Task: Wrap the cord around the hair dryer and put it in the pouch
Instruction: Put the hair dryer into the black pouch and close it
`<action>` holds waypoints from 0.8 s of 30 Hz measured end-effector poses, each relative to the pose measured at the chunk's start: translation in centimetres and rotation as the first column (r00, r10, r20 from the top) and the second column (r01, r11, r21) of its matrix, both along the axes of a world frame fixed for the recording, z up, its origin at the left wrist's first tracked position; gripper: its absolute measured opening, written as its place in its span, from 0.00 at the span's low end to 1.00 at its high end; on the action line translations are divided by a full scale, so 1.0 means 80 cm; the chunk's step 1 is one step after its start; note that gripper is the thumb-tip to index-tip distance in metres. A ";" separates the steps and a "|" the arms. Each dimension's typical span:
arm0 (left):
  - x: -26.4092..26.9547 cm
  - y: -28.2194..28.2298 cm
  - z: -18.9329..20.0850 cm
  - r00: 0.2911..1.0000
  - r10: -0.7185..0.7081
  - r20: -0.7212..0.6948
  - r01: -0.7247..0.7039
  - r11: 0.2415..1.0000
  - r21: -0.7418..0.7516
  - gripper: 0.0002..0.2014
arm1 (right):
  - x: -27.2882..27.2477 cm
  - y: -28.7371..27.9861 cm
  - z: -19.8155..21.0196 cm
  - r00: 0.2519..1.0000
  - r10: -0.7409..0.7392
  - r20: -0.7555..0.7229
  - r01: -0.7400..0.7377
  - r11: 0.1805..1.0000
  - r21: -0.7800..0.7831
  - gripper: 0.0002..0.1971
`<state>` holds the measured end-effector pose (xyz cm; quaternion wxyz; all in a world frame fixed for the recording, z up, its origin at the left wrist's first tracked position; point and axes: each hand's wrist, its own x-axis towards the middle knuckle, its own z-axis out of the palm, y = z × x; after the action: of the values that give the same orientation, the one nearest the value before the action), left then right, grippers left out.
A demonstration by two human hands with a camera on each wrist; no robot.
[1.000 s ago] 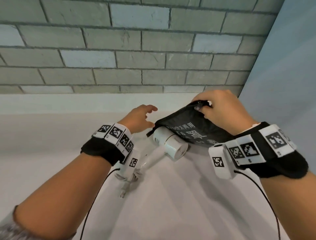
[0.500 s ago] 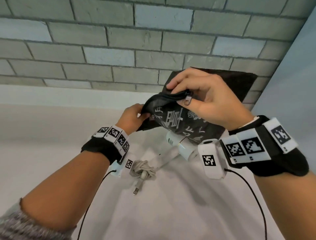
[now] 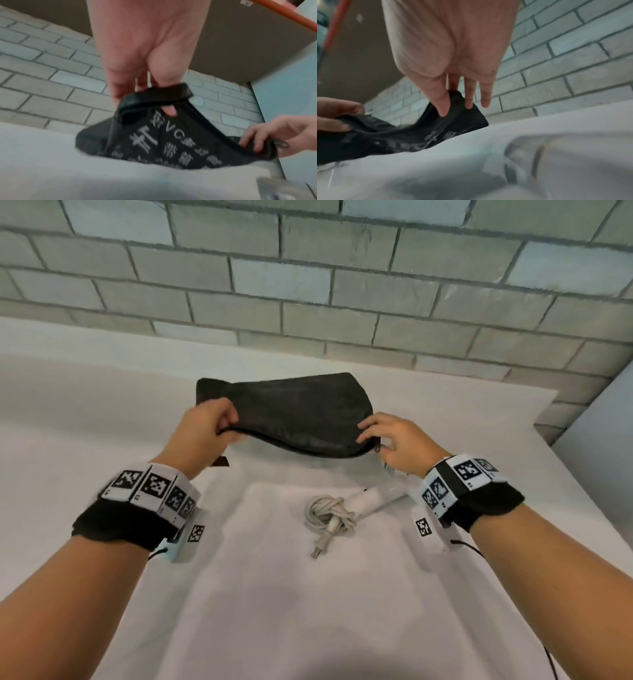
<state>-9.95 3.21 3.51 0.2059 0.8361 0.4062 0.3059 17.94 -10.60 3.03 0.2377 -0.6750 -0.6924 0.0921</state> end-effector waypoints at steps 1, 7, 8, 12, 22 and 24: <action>0.000 -0.007 -0.011 0.992 -0.079 -0.094 0.067 0.991 -0.119 0.12 | 0.002 0.000 -0.012 1.000 -0.028 -0.007 0.027 0.994 -0.102 0.20; -0.001 -0.024 -0.046 0.916 -0.336 -0.217 0.217 0.874 -0.435 0.20 | -0.019 -0.015 -0.014 0.999 -0.050 0.015 0.051 0.996 -0.075 0.19; -0.001 -0.023 -0.046 0.919 -0.334 -0.211 0.213 0.868 -0.449 0.20 | -0.030 -0.021 -0.009 0.998 0.000 -0.065 -0.003 0.999 -0.049 0.15; 0.001 -0.021 -0.042 0.927 -0.316 -0.201 0.200 0.872 -0.448 0.22 | -0.067 -0.033 -0.022 0.990 0.119 -0.080 -0.142 0.904 -0.403 0.22; -0.003 -0.027 -0.045 0.936 -0.299 -0.183 0.247 0.933 -0.262 0.10 | -0.061 -0.015 -0.066 0.997 -0.060 -0.039 0.054 0.990 -0.130 0.08; -0.007 -0.026 -0.050 0.958 -0.243 -0.153 0.202 0.948 -0.245 0.07 | -0.054 -0.018 -0.072 0.999 -0.024 -0.037 0.019 0.992 -0.125 0.12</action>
<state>-10.49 1.16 -0.47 0.2956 0.8719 0.3582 0.1551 13.60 -12.02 -2.70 0.2094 -0.6941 -0.6732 0.1458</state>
